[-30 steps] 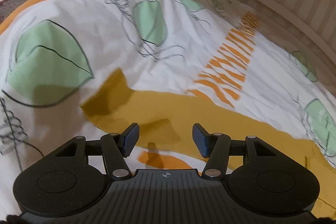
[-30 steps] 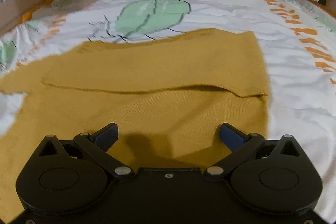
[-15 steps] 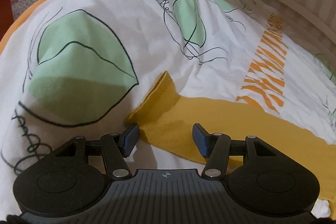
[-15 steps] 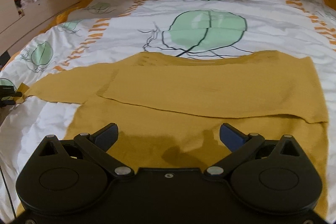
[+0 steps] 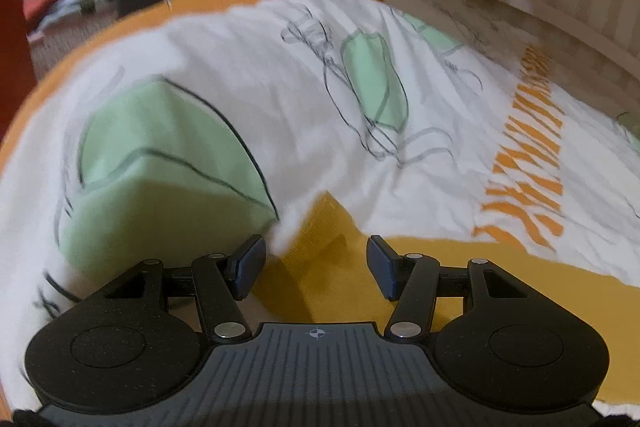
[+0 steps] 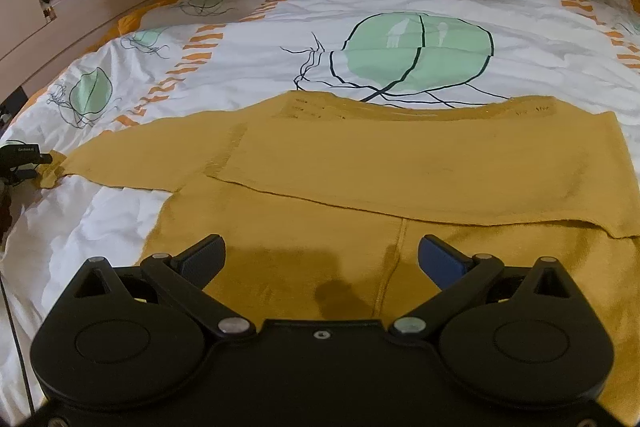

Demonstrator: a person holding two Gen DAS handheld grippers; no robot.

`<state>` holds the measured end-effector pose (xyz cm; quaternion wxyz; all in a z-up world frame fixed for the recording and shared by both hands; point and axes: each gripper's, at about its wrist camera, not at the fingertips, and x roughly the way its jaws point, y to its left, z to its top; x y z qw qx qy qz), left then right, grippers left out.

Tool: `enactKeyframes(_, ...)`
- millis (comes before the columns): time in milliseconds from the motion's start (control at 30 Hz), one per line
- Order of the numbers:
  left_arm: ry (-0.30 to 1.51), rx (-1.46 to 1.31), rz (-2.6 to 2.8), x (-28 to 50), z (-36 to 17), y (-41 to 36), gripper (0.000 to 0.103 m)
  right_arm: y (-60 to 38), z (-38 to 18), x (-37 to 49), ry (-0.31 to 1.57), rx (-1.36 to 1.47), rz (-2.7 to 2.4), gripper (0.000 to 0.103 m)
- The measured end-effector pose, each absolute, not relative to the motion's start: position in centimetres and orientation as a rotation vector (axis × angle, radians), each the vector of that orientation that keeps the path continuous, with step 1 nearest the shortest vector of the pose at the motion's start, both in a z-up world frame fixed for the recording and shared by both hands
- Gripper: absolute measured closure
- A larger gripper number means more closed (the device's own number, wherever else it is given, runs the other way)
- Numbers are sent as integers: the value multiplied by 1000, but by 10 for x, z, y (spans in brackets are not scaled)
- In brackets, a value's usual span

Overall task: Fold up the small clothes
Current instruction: 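Move the left tool to the other sleeve cuff and grasp it, then lift the sleeve and fold it across the body with the left tool, release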

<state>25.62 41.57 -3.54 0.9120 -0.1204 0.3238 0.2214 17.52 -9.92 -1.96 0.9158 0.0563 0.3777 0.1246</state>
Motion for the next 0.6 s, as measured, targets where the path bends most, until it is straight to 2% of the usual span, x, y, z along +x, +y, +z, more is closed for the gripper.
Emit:
enactKeyframes(100, 652, -253, 467, 258, -31, 420, 48, -97, -18, 175, 774, 119, 261, 1)
enactKeyframes(367, 824, -178, 392, 286, -47, 416, 49, -91, -21, 178, 789, 130, 279, 1)
enactKeyframes(400, 823, -178, 390, 286, -47, 415, 53, -90, -21, 178, 791, 131, 282, 1)
enactKeyframes(433, 819, -191, 384, 286, -48, 415, 78, -90, -21, 178, 793, 132, 283, 1)
enactKeyframes(467, 830, -215, 384, 286, -48, 416, 100, -90, -21, 177, 795, 131, 283, 1)
enactKeyframes(600, 808, -304, 355, 281, -39, 420, 100, -93, -20, 177, 802, 140, 283, 1)
